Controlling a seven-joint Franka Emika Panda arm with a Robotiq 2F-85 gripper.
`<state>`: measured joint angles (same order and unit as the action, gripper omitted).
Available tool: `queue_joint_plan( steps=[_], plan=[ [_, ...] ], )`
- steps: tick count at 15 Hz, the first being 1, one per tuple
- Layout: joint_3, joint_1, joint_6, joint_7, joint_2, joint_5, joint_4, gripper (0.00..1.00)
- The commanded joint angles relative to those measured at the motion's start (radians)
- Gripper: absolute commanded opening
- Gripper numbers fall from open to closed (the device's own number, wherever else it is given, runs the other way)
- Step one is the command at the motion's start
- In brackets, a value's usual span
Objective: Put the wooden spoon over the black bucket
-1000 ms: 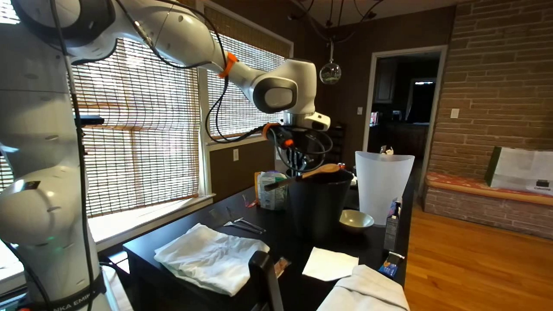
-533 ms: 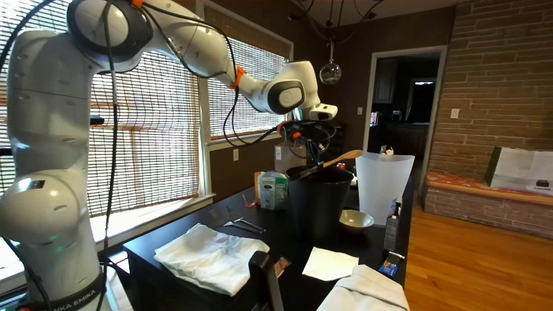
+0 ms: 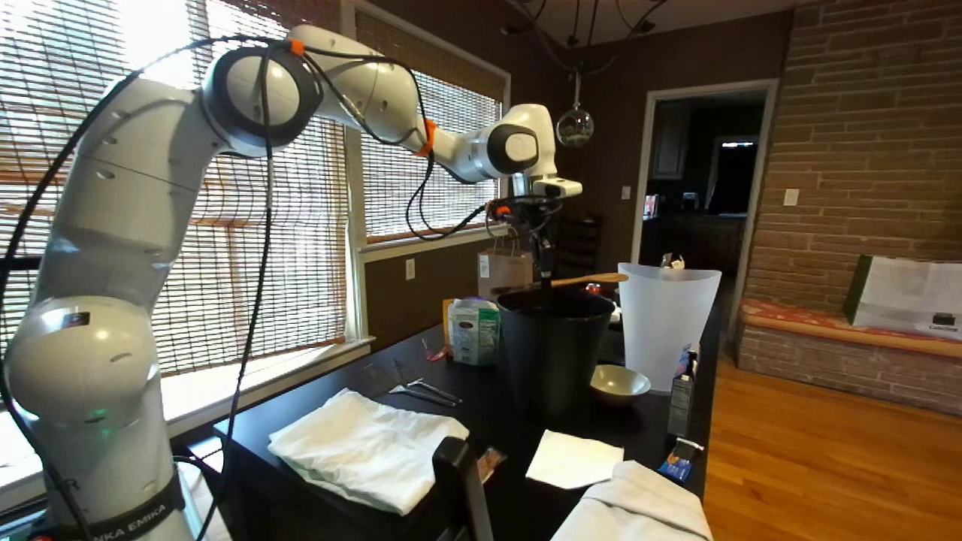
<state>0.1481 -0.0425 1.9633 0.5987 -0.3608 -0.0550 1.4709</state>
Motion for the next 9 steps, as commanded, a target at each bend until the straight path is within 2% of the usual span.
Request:
queue_joint_plan(
  steps=[1, 4, 9],
  plan=[
    [0.002, 0.016, -0.154, 0.130, -0.124, 0.023, -0.199, 0.05],
    [-0.011, 0.013, -0.195, 0.196, -0.182, 0.063, -0.274, 0.05],
    [-0.020, 0.008, -0.160, 0.308, -0.265, 0.128, -0.374, 0.05]
  ],
)
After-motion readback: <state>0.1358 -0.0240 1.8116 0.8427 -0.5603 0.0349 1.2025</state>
